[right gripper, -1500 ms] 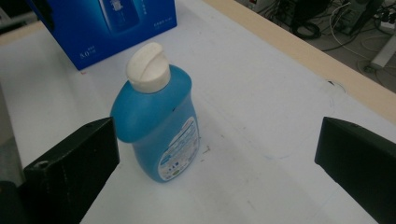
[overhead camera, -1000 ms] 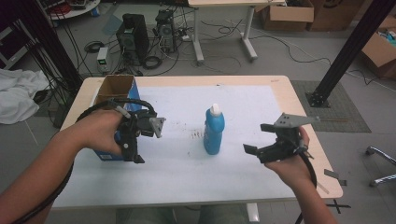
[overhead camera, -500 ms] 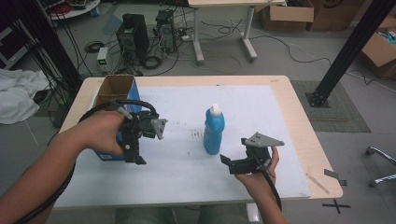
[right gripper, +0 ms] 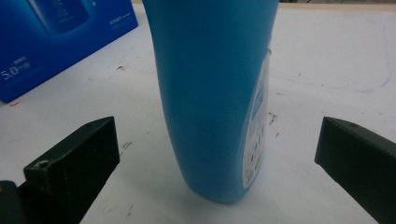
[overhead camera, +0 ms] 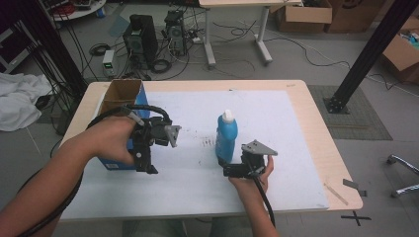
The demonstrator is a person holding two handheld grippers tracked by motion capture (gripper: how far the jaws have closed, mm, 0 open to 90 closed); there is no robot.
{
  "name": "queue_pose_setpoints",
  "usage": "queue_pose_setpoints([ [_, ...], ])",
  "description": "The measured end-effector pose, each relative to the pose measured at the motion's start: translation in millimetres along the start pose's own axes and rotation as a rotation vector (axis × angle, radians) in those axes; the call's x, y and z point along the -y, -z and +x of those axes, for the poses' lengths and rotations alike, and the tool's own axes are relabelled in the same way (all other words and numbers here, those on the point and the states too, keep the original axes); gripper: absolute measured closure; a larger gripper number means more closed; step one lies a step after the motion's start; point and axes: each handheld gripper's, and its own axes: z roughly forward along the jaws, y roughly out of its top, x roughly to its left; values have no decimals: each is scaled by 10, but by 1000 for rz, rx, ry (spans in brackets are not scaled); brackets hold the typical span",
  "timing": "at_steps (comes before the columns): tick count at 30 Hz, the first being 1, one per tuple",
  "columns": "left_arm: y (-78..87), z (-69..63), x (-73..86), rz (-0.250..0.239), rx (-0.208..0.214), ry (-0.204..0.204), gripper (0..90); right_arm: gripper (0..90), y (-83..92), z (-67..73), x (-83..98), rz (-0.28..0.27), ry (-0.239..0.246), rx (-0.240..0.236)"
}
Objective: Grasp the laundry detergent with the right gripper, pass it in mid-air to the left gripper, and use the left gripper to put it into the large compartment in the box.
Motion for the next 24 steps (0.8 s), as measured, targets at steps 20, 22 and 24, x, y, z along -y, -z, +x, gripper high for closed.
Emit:
queue_pose_setpoints([
  [20,-5,-23,33,-3,2,13,1,0,-310,164,-78,-61,-36,102],
  [22,0,-29,36,-1,2,17,1,0,-330,172,-83,-61,-36,117],
  [24,2,-31,41,0,1,17,1,0,-343,168,-87,-58,-45,118],
])
